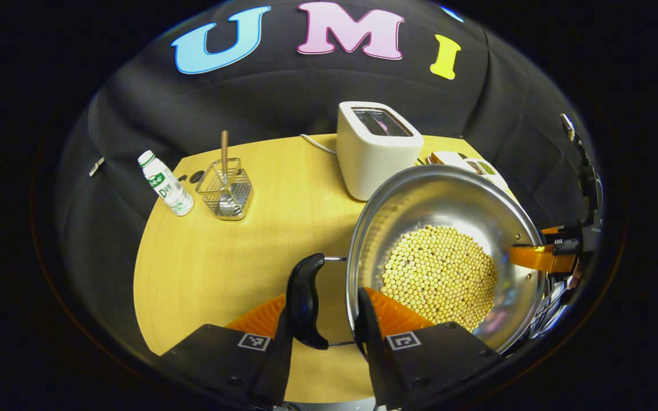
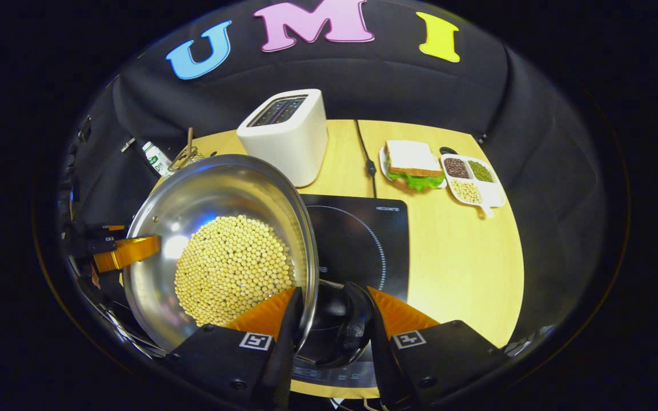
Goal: First push the handle of the pot to place it horizontally, then grasp the pot with both hands and set it on the induction cooktop.
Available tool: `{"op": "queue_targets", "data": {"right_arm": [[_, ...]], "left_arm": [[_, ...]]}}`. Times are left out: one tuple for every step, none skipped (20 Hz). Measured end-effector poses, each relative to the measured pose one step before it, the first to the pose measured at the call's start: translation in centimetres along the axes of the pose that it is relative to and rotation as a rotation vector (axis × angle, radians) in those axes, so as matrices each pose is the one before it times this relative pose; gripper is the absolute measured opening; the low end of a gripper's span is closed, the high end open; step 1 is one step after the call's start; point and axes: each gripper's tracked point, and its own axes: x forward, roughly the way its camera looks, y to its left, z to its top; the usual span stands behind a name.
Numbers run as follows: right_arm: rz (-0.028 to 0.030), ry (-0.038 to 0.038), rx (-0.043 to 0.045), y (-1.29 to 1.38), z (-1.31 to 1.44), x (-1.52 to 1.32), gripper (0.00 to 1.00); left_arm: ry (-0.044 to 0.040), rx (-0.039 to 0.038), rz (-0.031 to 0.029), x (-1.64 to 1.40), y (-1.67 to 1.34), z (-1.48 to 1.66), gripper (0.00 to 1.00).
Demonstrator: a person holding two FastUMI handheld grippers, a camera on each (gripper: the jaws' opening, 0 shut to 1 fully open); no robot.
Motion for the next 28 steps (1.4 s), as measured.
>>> {"op": "queue_targets", "data": {"right_arm": [[-0.00395, 0.00254, -0.00286, -0.391, -0.05, 0.055, 0.61], [-0.00321, 0.00185, 0.00058, -0.335, 0.012, 0.01, 0.61], [-0.00273, 0.00081, 0.00017, -0.262, 0.014, 0.117, 0.61], [-0.00336, 0.00051, 0.00079, -0.394, -0.049, 0.095, 0.57], [-0.00077, 0.00289, -0.0011, -0.303, -0.097, 0.228, 0.61], [0.00092, 0.00184, 0.00055, -0.334, -0.058, 0.075, 0.61], [0.00141, 0.00312, 0.00482, -0.149, -0.029, 0.066, 0.61], [0.0006, 0.00413, 0.00488, -0.071, -0.014, 0.163, 0.61], [0.00147, 0.00311, 0.00224, -0.1, -0.063, 0.234, 0.61], [0.00065, 0.00215, -0.00215, -0.151, -0.046, 0.138, 0.61], [0.00062, -0.00004, -0.001, -0.121, 0.063, 0.121, 0.61], [0.00146, 0.00117, -0.00127, -0.161, 0.046, 0.185, 0.61], [0.00043, 0.00427, 0.00056, -0.079, 0.037, 0.158, 0.61], [-0.00066, 0.00452, 0.00081, -0.035, -0.083, 0.128, 0.61], [-0.0024, 0.00345, 0.00089, -0.094, -0.029, 0.128, 0.61], [-0.00165, 0.0031, 0.0, -0.018, -0.071, 0.121, 0.61], [-0.0005, -0.00527, 0.00328, -0.072, 0.149, -0.062, 0.61], [-0.00064, -0.00448, -0.0032, -0.011, 0.161, 0.239, 0.61], [-0.00018, -0.00145, -0.00095, -0.036, 0.037, -0.094, 0.61], [-0.00237, -0.00092, -0.00391, -0.132, -0.038, 0.061, 0.62], [-0.00139, -0.00289, -0.00253, -0.11, 0.076, 0.009, 0.61], [0.00298, 0.00204, 0.00033, -0.145, -0.109, 0.112, 0.61], [0.00081, -0.0019, 0.00055, -0.005, 0.021, -0.008, 0.61], [0.00048, -0.00082, 0.00051, -0.011, 0.006, 0.055, 0.61], [-0.00054, 0.00039, 0.00095, -0.094, 0.011, -0.048, 0.61], [0.0005, 0.0, 0.00432, -0.047, -0.009, 0.142, 0.61], [0.00048, 0.0001, 0.00237, -0.008, -0.036, -0.028, 0.61], [0.00003, 0.00044, 0.00336, -0.019, 0.026, 0.026, 0.61]], "left_arm": [[0.00188, -0.00354, -0.00492, 0.458, -0.994, -0.006, 0.59], [-0.00018, -0.00244, -0.00396, 0.361, -0.847, 0.08, 0.59], [0.00146, 0.00009, -0.00273, 0.439, -0.672, 0.044, 0.59], [-0.00323, 0.00095, 0.00001, 0.384, -0.603, 0.224, 0.59], [-0.00057, 0.00351, 0.00197, 0.426, -0.474, 0.076, 0.59], [-0.00112, 0.00114, 0.00202, 0.447, -0.373, 0.2, 0.59], [0.00096, 0.00198, 0.00099, 0.391, -0.31, 0.05, 0.59], [0.00291, -0.00138, 0.00018, 0.421, -0.305, 0.115, 0.59], [0.00187, -0.00156, 0.00168, 0.485, -0.217, 0.031, 0.59], [0.00249, 0.00018, 0.00082, 0.423, -0.21, 0.15, 0.59], [0.00066, -0.00209, 0.00085, 0.36, -0.107, 0.088, 0.59], [0.00138, -0.0035, 0.00072, 0.403, -0.11, 0.082, 0.59], [-0.00067, -0.00188, 0.00019, 0.526, -0.015, -0.151, 0.59], [0.00092, -0.00043, 0.00062, 0.167, -0.1, 0.011, 0.59], [0.00349, -0.00143, -0.00037, 0.382, -0.106, -0.058, 0.59], [0.00258, -0.00234, -0.0011, 0.346, -0.139, 0.059, 0.59], [-0.00146, -0.00351, -0.00151, 0.267, -0.054, 0.085, 0.59], [-0.00534, -0.00756, -0.00311, 0.135, -0.16, 0.225, 0.58], [0.00205, -0.00027, -0.00114, 0.256, 0.068, -0.149, 0.59], [0.00747, -0.01113, -0.00294, 0.188, -0.129, -0.179, 0.59], [-0.00746, -0.01378, -0.00368, -0.179, 0.05, 0.067, 0.59], [0.00167, -0.00112, -0.00251, 0.125, -0.047, -0.008, 0.59], [-0.00335, -0.00192, -0.00051, 0.062, -0.025, 0.034, 0.59], [0.00121, 0.00259, 0.00065, -0.031, -0.017, -0.014, 0.59], [0.00072, -0.001, -0.00007, -0.033, 0.07, -0.002, 0.59], [-0.00139, -0.00103, -0.00124, -0.031, 0.037, 0.065, 0.59], [0.00197, -0.00071, -0.00062, 0.127, -0.041, -0.081, 0.59], [0.00022, -0.00011, -0.00064, -0.043, 0.027, 0.009, 0.59]]}}
